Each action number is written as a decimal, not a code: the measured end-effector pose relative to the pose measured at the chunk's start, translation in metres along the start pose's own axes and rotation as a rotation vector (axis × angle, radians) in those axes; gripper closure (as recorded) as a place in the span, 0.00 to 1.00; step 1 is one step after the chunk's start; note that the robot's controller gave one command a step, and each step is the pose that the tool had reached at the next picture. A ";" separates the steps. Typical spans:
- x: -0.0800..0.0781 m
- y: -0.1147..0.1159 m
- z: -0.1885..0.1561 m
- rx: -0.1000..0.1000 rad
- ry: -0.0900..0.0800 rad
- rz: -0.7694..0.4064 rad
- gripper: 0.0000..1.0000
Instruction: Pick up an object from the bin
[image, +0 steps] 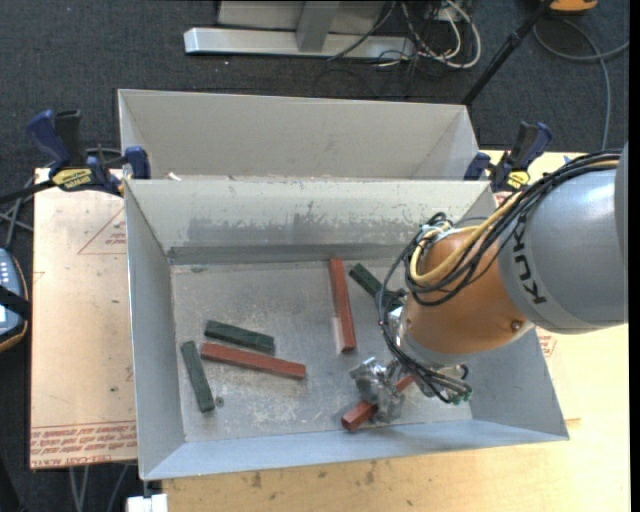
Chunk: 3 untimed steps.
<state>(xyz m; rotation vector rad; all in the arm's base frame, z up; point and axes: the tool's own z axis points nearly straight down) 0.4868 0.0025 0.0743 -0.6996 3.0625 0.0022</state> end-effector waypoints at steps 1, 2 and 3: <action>-0.034 -0.052 -0.113 0.001 -0.002 -0.085 1.00; -0.034 -0.052 -0.113 0.001 -0.002 -0.085 1.00; -0.002 -0.084 -0.167 -0.003 0.002 -0.102 1.00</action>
Offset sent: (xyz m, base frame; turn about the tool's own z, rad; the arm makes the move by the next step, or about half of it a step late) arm 0.0000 0.0000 0.0000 0.0000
